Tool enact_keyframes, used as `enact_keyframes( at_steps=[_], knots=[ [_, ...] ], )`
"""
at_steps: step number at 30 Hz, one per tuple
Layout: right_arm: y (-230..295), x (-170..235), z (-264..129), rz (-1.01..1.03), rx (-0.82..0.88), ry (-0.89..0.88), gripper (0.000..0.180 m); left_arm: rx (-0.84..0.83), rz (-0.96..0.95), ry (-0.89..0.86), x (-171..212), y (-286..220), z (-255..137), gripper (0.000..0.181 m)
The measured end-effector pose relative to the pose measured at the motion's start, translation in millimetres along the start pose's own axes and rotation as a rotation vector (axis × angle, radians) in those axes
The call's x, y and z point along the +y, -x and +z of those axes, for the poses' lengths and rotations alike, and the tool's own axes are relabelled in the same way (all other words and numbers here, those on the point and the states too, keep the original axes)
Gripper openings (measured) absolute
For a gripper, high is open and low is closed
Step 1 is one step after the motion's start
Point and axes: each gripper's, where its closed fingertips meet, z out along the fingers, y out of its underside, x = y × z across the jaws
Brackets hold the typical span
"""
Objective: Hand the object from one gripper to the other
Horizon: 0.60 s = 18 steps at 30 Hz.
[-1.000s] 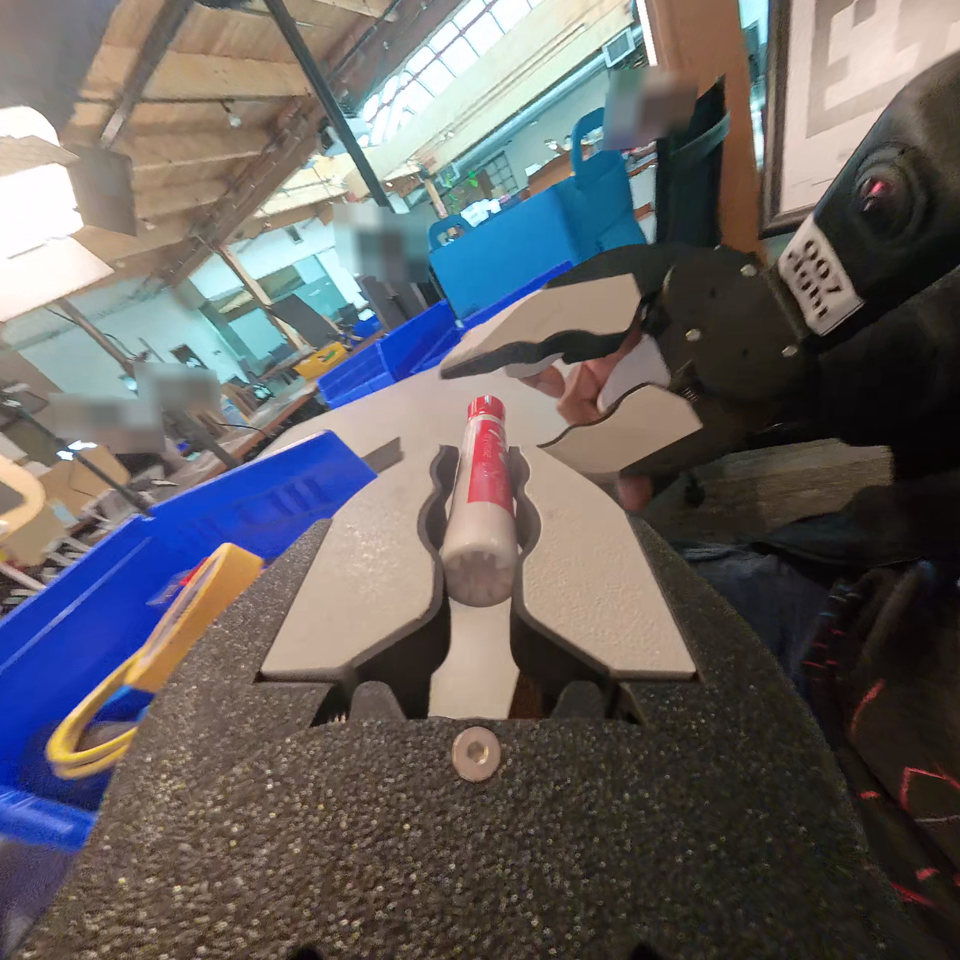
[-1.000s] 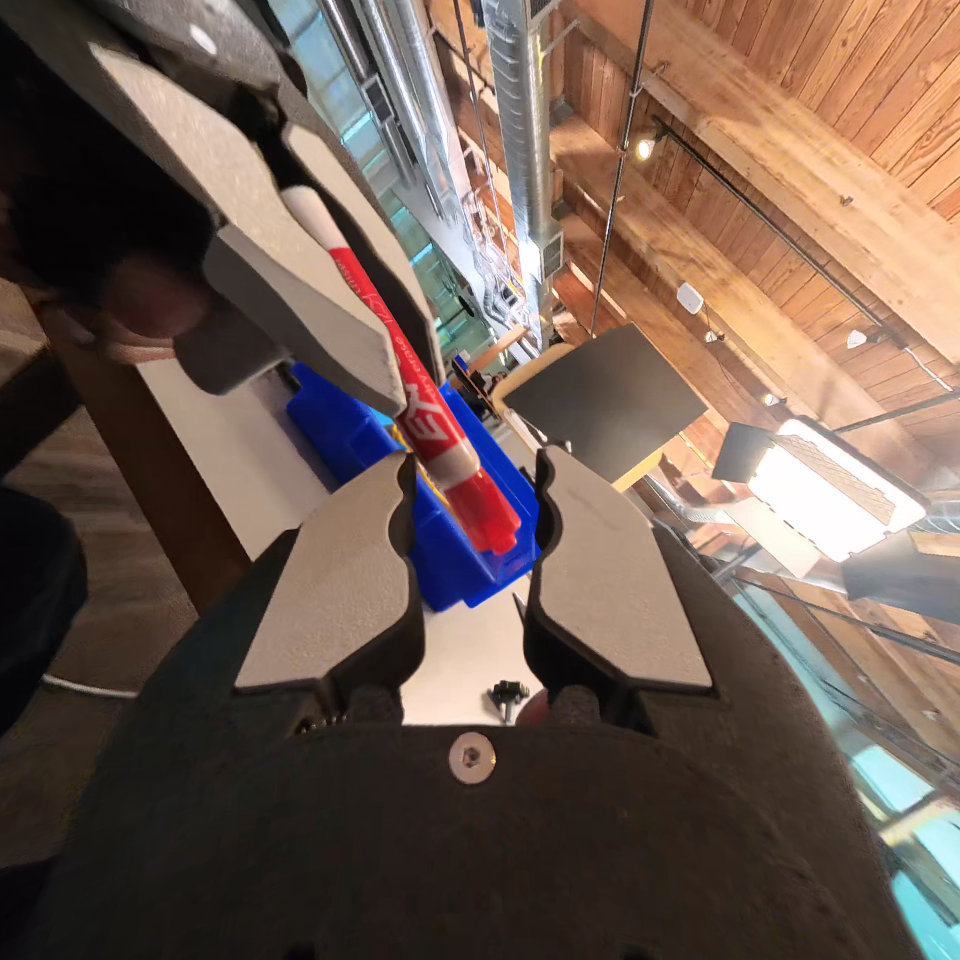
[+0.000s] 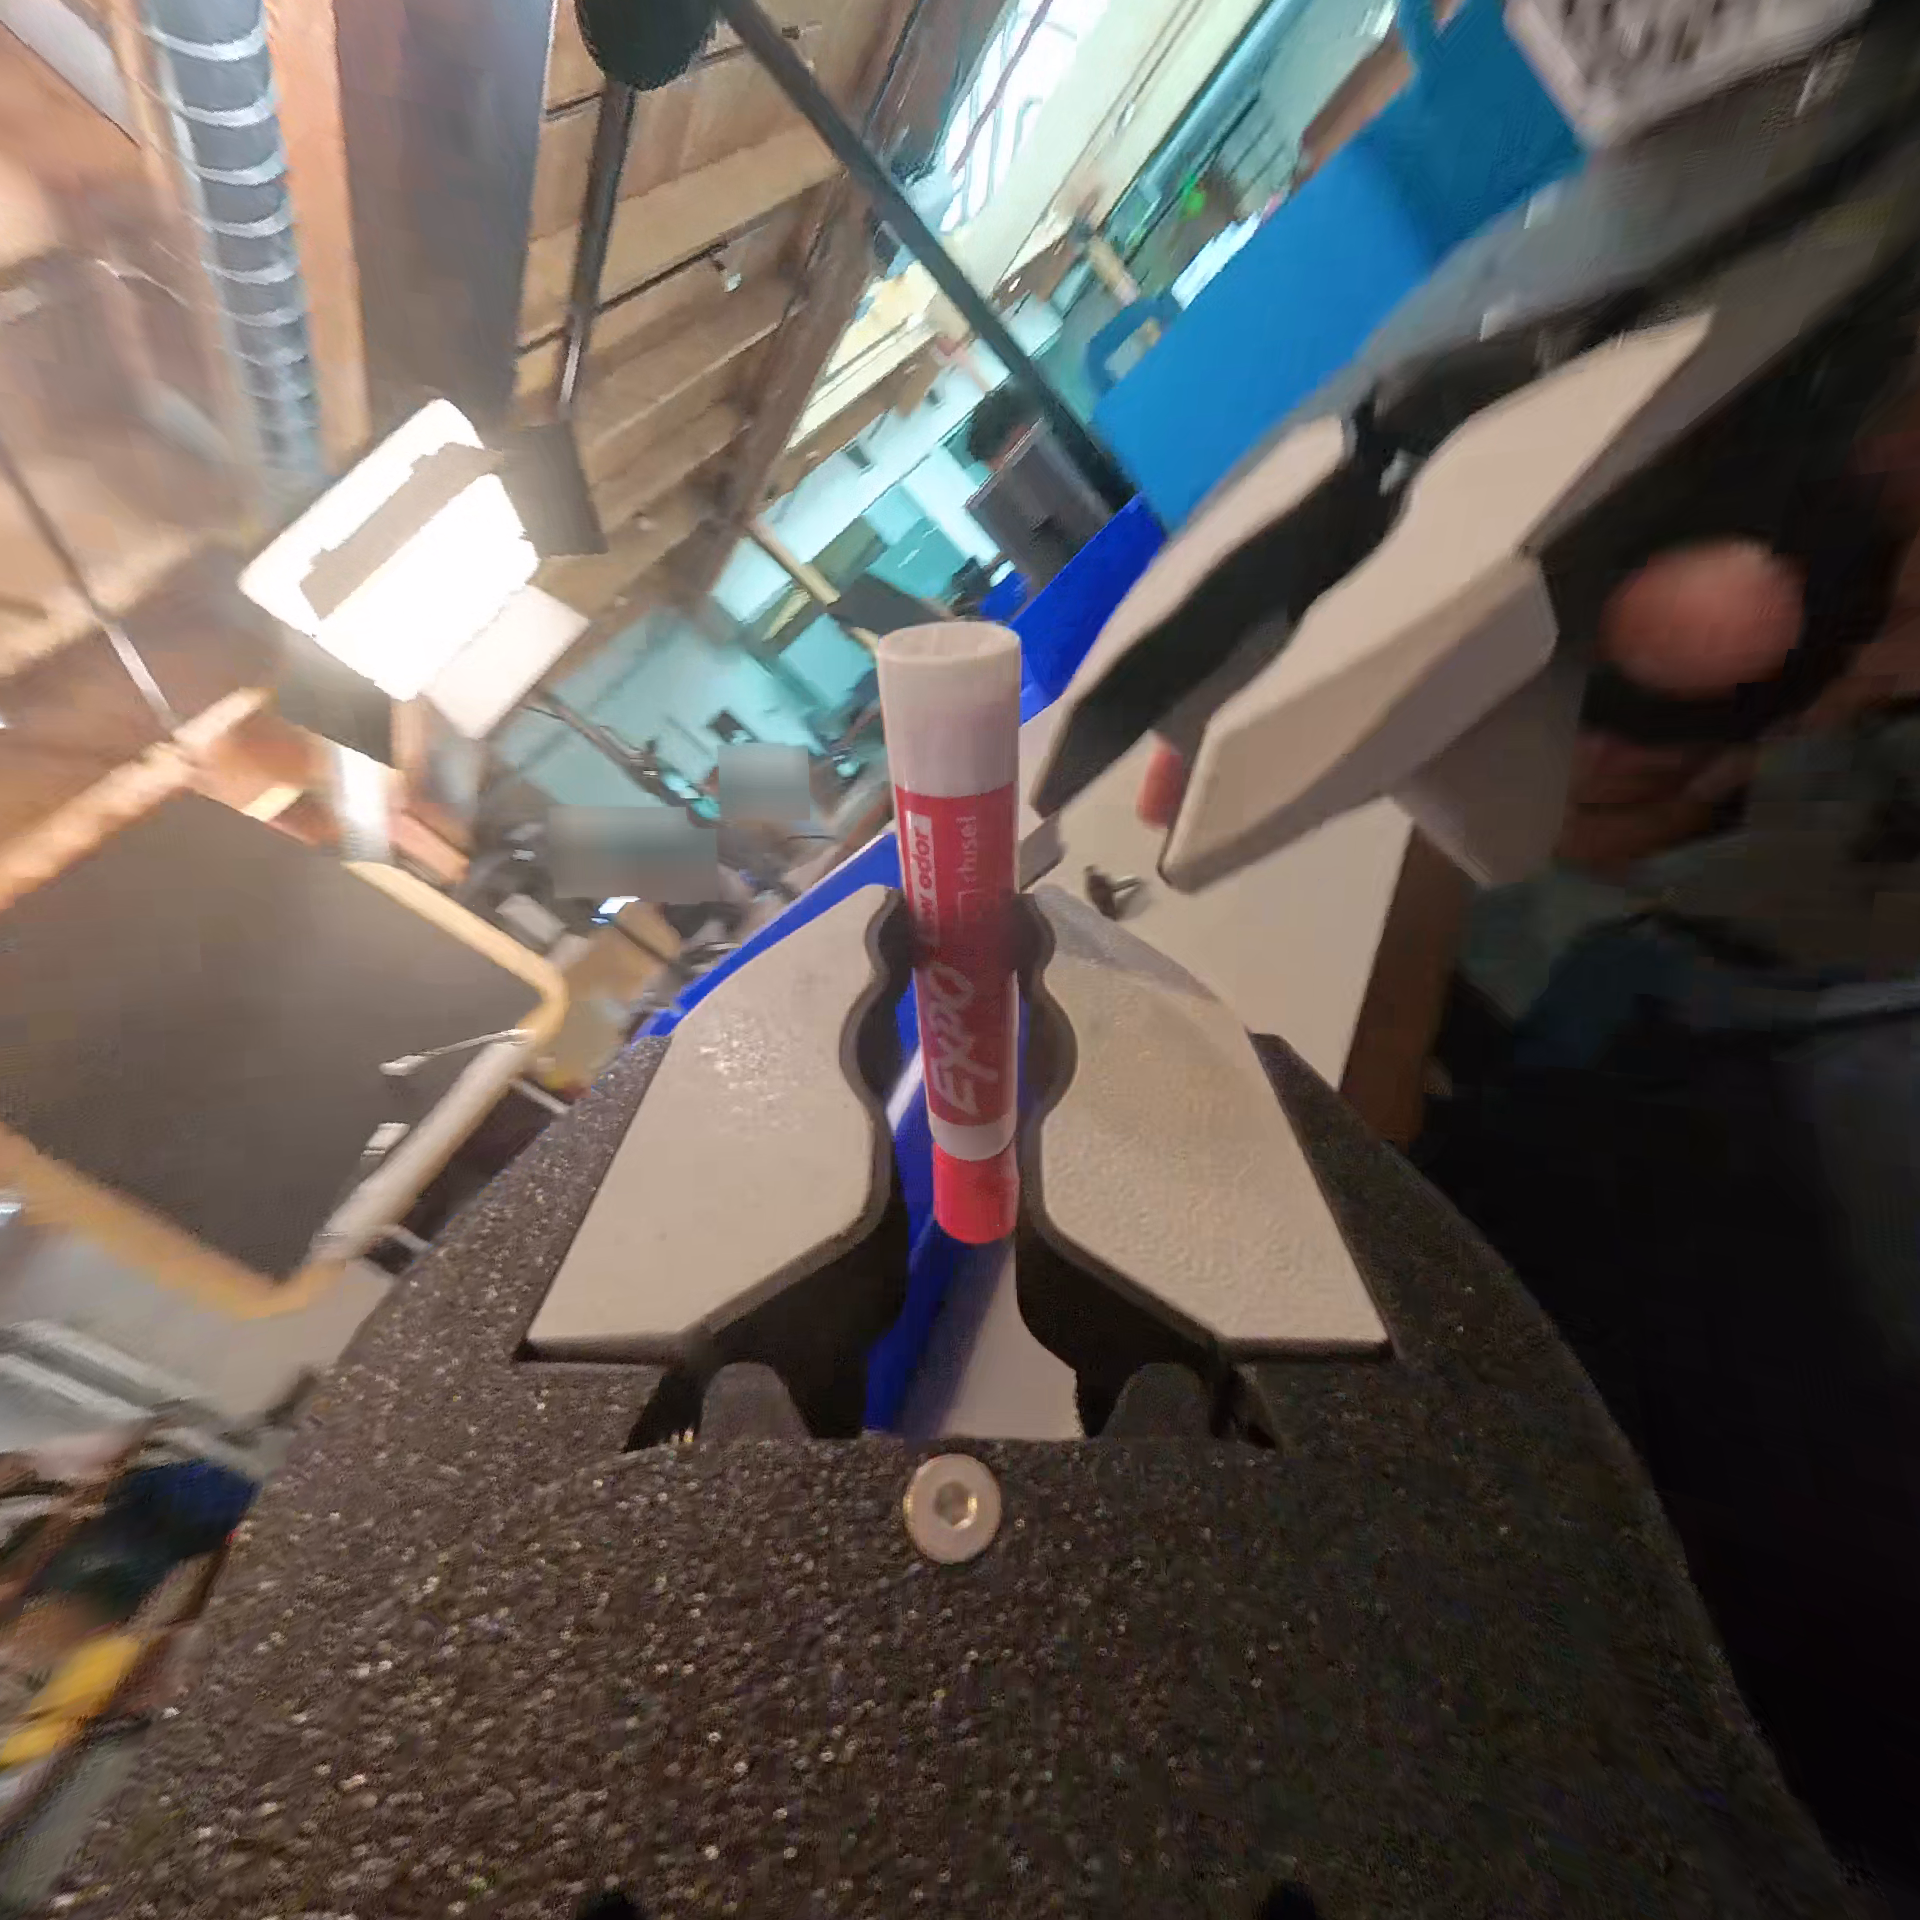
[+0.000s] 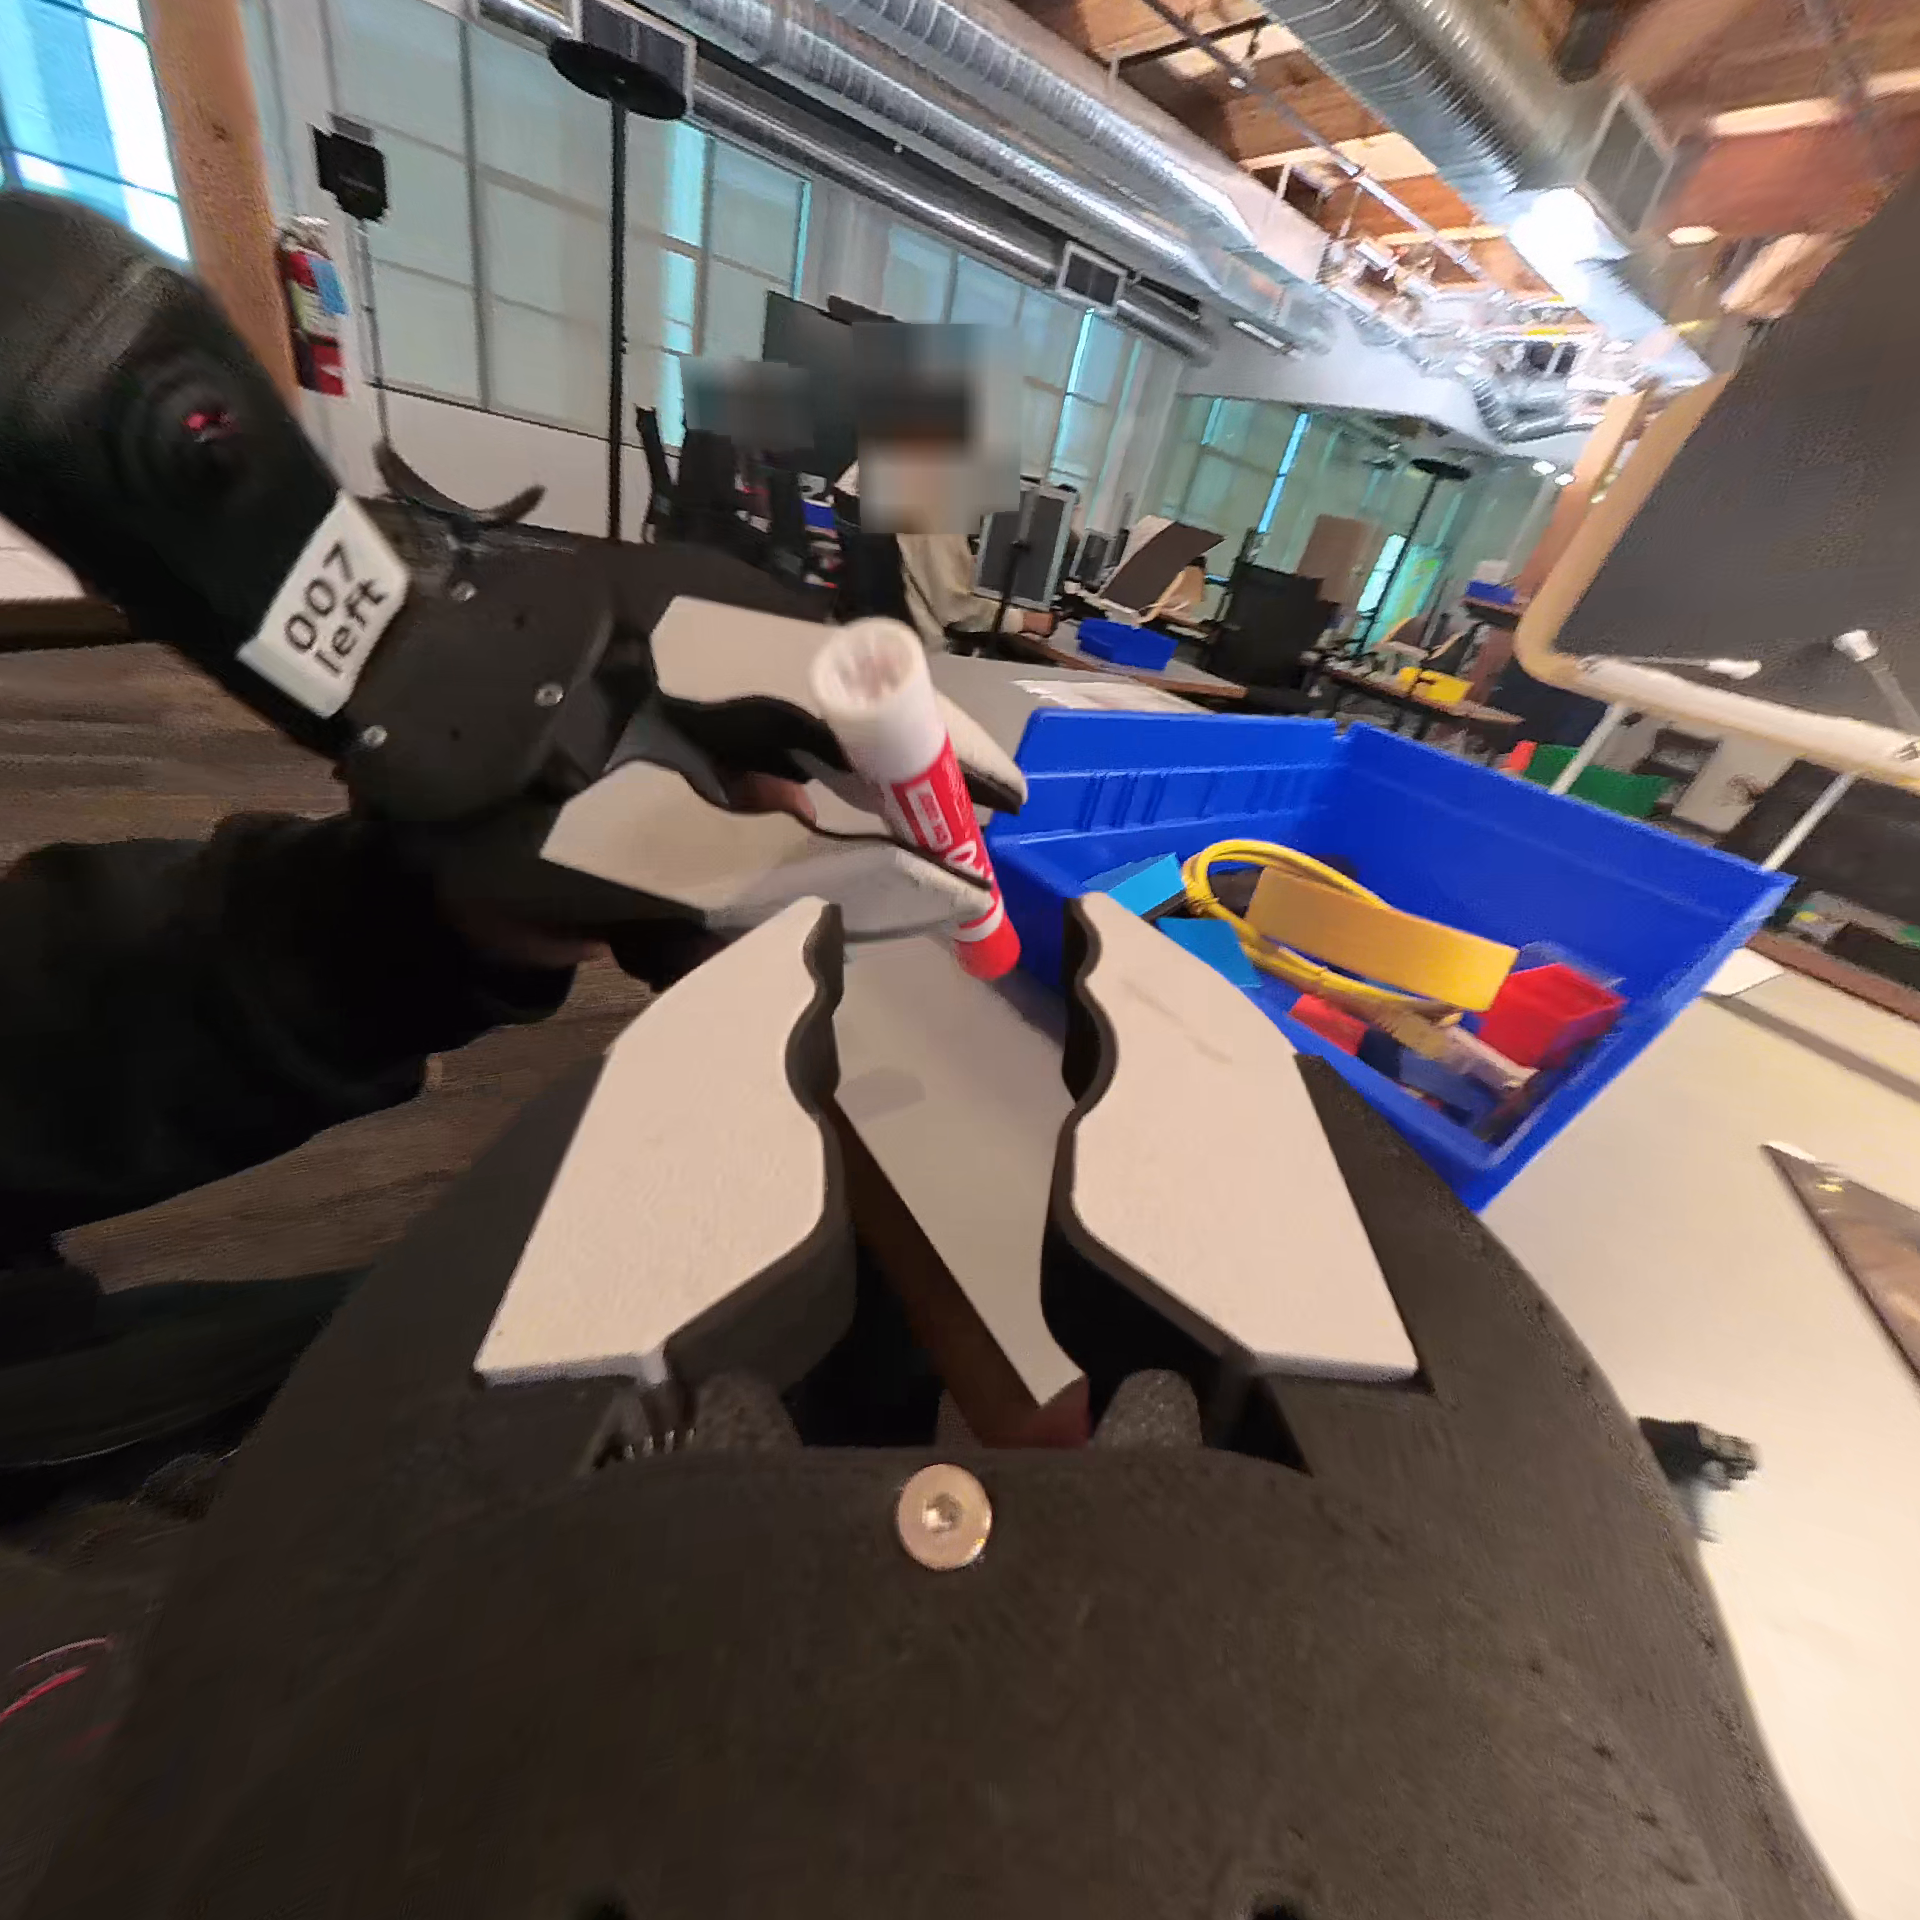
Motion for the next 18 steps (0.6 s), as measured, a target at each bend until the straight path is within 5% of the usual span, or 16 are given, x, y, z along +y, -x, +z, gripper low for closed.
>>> enact_keyframes(
  at_steps=[8,11,13,18],
  knots=[
    [6,-9,5,-0.118,0.123,0.049,0.050,-0.111,0.267,0.081,7,-3,7,0.020],
    [1,-2,8,-0.108,0.172,0.094,0.038,-0.098,0.284,0.064,3,-7,8,0.020],
    [-1,0,8,-0.111,0.185,0.091,0.020,-0.088,0.273,0.048,1,-9,8,0.020],
    [-6,-8,4,-0.094,0.183,0.000,0.017,-0.028,0.015,-0.009,1,-7,8,0.032]
  ],
)
